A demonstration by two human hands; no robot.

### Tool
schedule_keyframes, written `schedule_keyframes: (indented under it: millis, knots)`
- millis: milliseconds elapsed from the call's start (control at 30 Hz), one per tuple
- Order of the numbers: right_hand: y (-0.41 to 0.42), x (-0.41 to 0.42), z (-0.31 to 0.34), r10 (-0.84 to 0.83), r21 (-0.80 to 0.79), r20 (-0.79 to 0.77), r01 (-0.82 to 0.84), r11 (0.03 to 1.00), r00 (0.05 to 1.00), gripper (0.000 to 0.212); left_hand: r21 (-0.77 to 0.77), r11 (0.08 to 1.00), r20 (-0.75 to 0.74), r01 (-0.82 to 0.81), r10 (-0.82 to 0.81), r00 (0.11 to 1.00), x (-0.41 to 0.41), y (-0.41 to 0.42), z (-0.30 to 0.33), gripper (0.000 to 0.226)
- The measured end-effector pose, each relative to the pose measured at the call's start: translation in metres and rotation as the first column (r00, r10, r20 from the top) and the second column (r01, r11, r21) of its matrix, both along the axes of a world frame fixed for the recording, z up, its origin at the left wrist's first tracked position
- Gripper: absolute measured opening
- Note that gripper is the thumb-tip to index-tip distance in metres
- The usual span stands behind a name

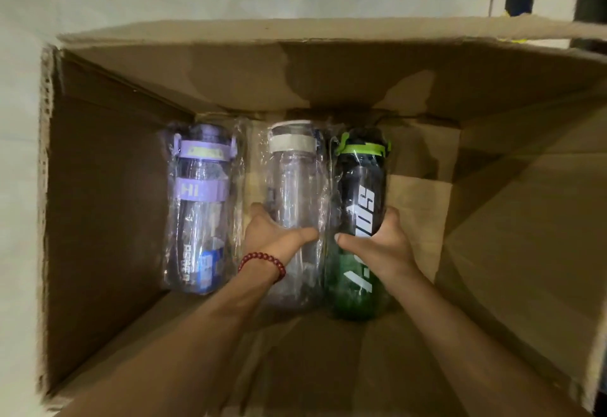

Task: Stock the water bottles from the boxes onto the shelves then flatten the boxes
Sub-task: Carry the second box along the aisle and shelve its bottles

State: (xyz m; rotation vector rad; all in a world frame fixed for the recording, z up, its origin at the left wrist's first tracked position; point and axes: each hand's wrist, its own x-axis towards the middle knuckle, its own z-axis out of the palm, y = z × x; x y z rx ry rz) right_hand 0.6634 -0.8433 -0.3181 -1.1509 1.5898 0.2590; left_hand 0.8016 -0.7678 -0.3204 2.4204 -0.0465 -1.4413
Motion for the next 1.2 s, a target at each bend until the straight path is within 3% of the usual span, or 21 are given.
schedule_keyframes:
  millis: [367,600,733,867,933,1033,1200]
  knots:
    - [-0.001,0.005,0.109,-0.136,0.135,0.137,0.117,0.984,0.981,0.058,-0.171,0.98,-0.104,-0.1,0.083,0.991,0.035,0.019,0.122,0.109]
    - [0.006,0.002,0.239,-0.198,0.162,0.289,0.156,0.974,0.937,0.055,-0.207,0.974,-0.095,-0.089,0.071,0.993,0.044,0.022,0.246,0.108]
    - [0.013,0.001,0.321,-0.242,0.139,0.334,0.207,0.968,0.911,0.086,-0.292,0.949,-0.059,-0.116,0.103,0.993,0.045,0.021,0.326,0.1]
    - [0.011,-0.003,0.408,-0.265,0.086,0.407,0.252,0.964,0.874,0.061,-0.423,0.9,-0.058,-0.103,0.087,0.995,0.046,0.016,0.417,0.084]
    - [0.007,-0.005,0.455,-0.237,0.023,0.455,0.255,0.967,0.859,0.073,-0.485,0.87,-0.045,-0.092,0.08,0.996,0.049,0.013,0.467,0.096]
    - [0.003,-0.013,0.52,-0.262,-0.008,0.548,0.318,0.948,0.794,0.09,-0.561,0.828,0.007,-0.017,0.025,1.0,0.049,0.01,0.537,0.094]
    - [-0.008,-0.026,0.62,-0.279,0.01,0.744,0.408,0.913,0.607,0.08,-0.665,0.745,0.04,0.056,-0.04,0.998,0.05,0.0,0.644,0.089]
